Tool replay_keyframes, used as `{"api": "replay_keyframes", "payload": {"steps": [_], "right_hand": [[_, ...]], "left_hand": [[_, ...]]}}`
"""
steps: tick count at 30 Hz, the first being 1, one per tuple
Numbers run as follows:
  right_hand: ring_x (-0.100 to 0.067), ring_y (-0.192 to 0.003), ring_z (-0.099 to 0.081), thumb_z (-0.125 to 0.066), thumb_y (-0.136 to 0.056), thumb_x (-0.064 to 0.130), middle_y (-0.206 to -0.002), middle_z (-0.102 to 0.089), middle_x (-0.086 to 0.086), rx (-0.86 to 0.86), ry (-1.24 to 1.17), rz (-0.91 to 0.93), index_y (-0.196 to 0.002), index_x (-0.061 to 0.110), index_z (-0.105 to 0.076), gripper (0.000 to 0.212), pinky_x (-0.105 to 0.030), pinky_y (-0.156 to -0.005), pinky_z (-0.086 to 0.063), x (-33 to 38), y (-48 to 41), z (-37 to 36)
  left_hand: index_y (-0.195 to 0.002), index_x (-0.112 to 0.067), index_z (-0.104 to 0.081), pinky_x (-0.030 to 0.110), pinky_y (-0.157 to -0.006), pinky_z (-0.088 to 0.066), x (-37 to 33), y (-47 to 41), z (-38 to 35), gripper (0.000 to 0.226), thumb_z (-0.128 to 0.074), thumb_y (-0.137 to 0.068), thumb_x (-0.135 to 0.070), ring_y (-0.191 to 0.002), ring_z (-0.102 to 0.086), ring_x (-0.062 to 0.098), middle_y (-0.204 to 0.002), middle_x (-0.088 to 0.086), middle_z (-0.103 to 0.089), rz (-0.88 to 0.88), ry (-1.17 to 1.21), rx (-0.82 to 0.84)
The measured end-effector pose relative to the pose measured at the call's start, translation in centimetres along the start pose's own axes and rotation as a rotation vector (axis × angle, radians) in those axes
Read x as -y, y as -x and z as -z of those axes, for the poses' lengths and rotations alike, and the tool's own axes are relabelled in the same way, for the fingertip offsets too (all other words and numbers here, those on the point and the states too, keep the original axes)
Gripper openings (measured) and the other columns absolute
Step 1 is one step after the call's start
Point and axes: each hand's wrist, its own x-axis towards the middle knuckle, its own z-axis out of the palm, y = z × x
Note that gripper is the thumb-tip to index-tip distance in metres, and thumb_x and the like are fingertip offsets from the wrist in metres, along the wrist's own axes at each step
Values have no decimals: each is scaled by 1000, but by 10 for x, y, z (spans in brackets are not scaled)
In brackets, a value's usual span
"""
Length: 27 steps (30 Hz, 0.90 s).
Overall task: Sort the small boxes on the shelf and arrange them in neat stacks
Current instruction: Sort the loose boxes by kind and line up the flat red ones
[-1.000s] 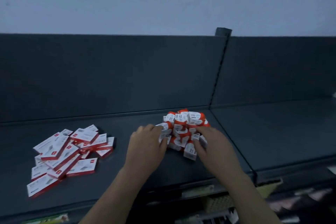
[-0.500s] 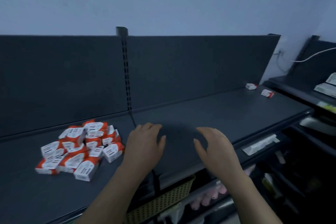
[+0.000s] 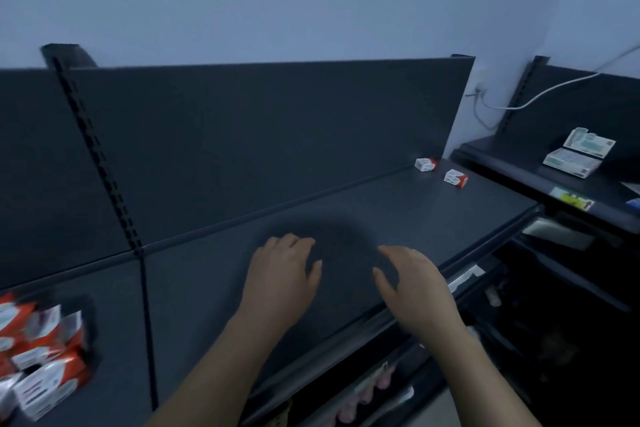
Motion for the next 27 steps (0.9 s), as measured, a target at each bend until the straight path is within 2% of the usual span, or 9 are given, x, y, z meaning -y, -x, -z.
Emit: {"api": "replay_keyframes", "payload": {"steps": [6, 10, 18, 22, 27], "right_hand": [[-13, -122, -49, -51, -93, 37, -128, -59, 8, -45, 11, -69, -133, 24, -52, 42, -30, -101, -43, -43, -56, -5], [-15, -110, -55, -56, -91, 30, -118, -64, 7, -87, 34, -97, -126, 23, -58, 36, -26, -93, -45, -66, -88, 3], [-18, -112, -56, -58, -90, 28, -122, -62, 1, -89, 32, -174, -127, 17, -57, 39, -29, -96, -43, -131, -139, 10], [-20, -111, -56, -60, -88, 23, -122, -61, -2, -106, 35, -163, -125, 14, -59, 38, -29, -95, -42, -173, -178, 14], [-22, -122, -47, -60, -89, 22, -134, -52, -2, -93, 45, -178, -132, 13, -53, 45, -28, -99, -38, -231, -236, 15]], "left_hand": [[-135, -22, -48, 28, -94, -41, -9, -69, -31, 43, -43, -97, -39, -110, -51, 15, -126, -5, -56, -52, 4, 34], [-136, -23, -47, 27, -93, -39, -18, -116, -49, 43, -42, -97, -41, -110, -49, 14, -127, -6, -55, -99, -6, 61], [-133, -21, -50, 29, -91, -42, -50, -194, -96, 42, -44, -96, -40, -107, -51, 17, -125, -3, -57, -163, 5, 115], [-129, -20, -53, 30, -91, -43, -66, -233, -122, 39, -45, -95, -39, -106, -51, 18, -122, -2, -57, -141, 22, 120], [-129, -19, -53, 29, -89, -44, -87, -277, -157, 38, -46, -96, -37, -105, -50, 17, -121, -2, -56, -85, 48, 119]]}}
